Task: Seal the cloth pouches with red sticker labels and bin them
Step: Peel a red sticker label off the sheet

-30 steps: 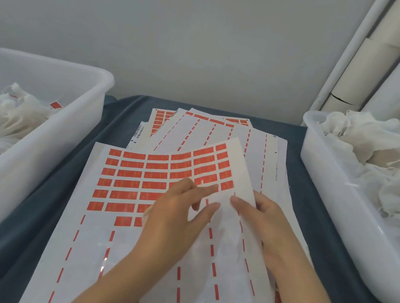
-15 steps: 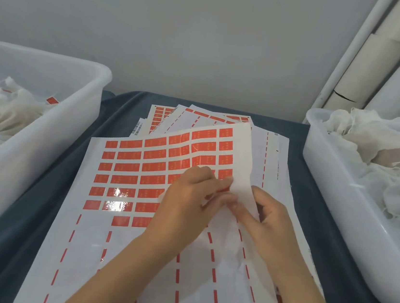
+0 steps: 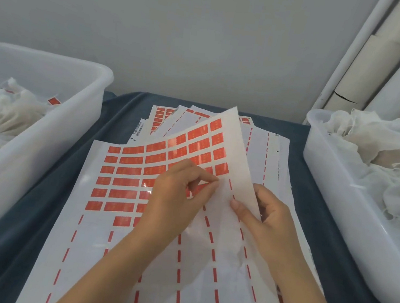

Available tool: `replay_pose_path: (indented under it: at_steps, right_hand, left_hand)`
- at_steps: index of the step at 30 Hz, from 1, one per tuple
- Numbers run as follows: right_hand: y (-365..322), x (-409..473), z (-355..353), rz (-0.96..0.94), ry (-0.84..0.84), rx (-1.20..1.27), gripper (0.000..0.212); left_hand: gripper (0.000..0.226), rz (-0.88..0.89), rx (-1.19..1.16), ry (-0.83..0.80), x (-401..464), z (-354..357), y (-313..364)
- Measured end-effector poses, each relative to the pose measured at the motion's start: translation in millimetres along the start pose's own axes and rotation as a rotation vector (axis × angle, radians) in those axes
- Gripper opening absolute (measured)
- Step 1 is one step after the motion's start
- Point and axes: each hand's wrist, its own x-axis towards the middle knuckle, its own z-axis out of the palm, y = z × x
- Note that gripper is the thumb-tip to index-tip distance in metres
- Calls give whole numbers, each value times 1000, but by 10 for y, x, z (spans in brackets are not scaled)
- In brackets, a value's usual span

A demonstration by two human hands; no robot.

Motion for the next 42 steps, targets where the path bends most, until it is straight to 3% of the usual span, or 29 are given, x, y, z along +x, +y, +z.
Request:
replay_pose_path:
  at_steps: [3,6,8,9,12,16,18,22,26,29,34,37,40,42]
  right_hand:
    - [19,62,7,96,66,-4,32]
    - [-15,69,6,36,243,-70,51]
    - [-45,28,-33,-50,311,-57,35]
    - [-71,3,-46,-38,246,14,27]
    - [-170,-87,-57,170,-161,293,42]
    - [-162,-71,-98,288,-268,416,33]
    - [-147,-67,-101,269,-210,476,22]
    - [-117,-43,-109,191,22,518,34]
    - [-149,-68,-43,48,-119,338,43]
    - [-165,-105,6,52,-252,371,47]
    - [-144,-100,-24,29,-204,438,59]
    - [-135,-90,-17,-8,-96,392,58]
    - [-133,-74,-22,-30,37,400,53]
    - [-125,-66,-25,-34,91,387,52]
  left_hand:
    - [12,25,15,105,-4,-65,45]
    - [11,246,56,153,-25,-176,108]
    - [15,398,144,157,-69,-193,85]
    - [19,450,183,149,-96,-189,66]
    - [28,569,265,104,-174,-160,32]
    - [27,656,316,-3,-249,-90,19]
    - [28,633,291,-52,-263,-83,17]
    - [45,511,172,-116,-261,-142,45]
    - [42,527,135,-140,-272,-142,55]
    - [40,538,109,-177,-290,-135,46]
    - [37,526,85,-232,-315,-131,53]
    - [17,333,-4,-231,-307,-167,74]
    - [8,64,-114,-226,-270,-146,88]
    - [12,-16,-146,-246,-229,-128,73]
